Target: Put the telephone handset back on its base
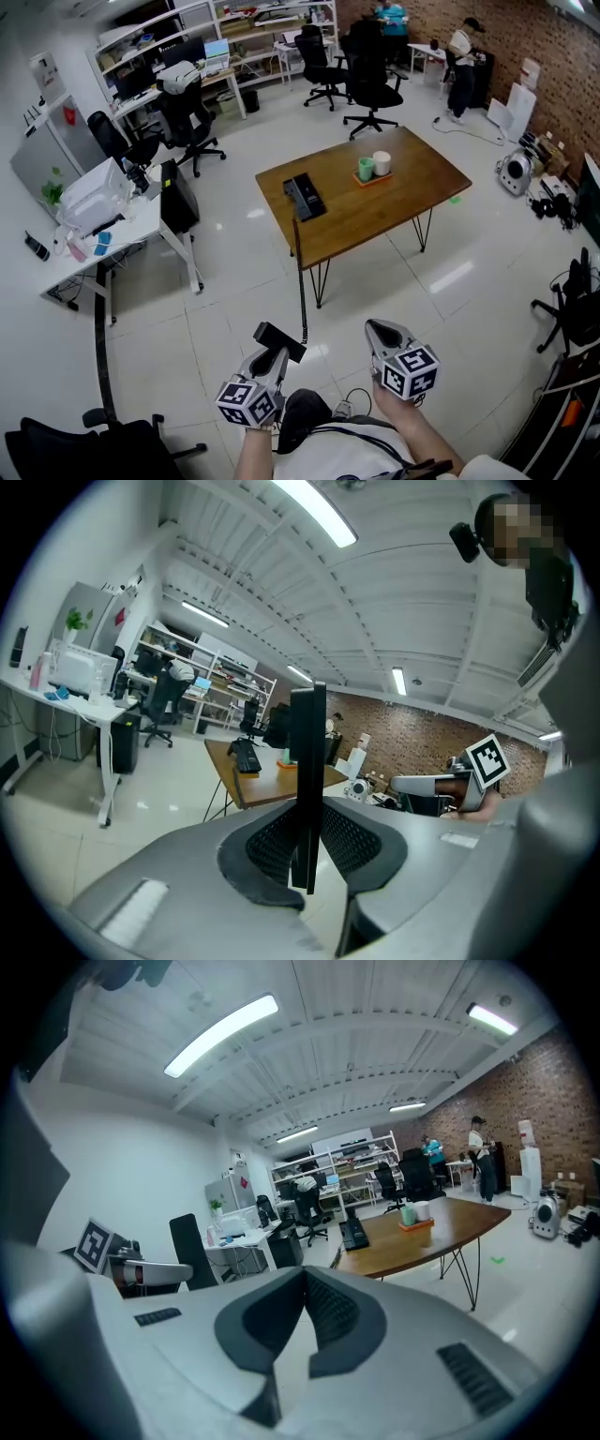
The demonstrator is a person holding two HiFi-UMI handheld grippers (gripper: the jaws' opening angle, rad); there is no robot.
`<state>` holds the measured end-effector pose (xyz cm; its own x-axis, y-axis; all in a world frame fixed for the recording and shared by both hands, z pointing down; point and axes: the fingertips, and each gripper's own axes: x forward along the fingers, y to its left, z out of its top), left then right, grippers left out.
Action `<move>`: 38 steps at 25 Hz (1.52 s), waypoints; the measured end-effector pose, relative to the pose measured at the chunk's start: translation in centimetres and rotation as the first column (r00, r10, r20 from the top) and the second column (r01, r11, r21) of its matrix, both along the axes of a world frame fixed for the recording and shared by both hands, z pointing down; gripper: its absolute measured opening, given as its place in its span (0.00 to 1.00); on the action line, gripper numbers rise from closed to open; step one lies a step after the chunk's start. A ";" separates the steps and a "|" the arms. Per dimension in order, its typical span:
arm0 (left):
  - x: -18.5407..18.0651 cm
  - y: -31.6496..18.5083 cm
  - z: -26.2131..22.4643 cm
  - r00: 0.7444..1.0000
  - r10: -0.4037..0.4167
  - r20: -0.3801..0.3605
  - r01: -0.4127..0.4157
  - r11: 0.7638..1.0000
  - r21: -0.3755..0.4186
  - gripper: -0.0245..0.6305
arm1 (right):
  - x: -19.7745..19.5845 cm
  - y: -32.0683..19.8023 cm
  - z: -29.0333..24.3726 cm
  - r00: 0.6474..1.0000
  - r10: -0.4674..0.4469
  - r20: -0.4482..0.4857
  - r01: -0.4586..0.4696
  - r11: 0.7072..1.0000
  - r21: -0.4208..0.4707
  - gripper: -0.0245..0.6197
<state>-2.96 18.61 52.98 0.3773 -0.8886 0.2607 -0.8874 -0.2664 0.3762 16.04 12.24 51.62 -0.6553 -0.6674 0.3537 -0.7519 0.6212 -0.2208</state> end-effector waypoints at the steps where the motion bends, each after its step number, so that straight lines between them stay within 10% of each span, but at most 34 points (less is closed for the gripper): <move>1: -0.1 -0.2 0.0 1.000 -0.005 0.000 0.005 1.000 -0.002 0.15 | 0.0 -0.2 0.2 1.000 -0.004 0.000 0.004 1.000 -0.005 0.04; 38: -8.0 -28.4 2.8 0.983 0.174 -0.059 -0.178 0.981 -0.072 0.15 | -9.7 -25.6 1.5 0.988 0.110 -0.109 -0.113 0.993 -0.025 0.04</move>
<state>-10.93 -9.82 55.75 0.5407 -0.7856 0.3008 -0.8078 -0.3850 0.4464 6.31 -13.34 53.13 -0.5349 -0.7216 0.4394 -0.8362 0.5265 -0.1534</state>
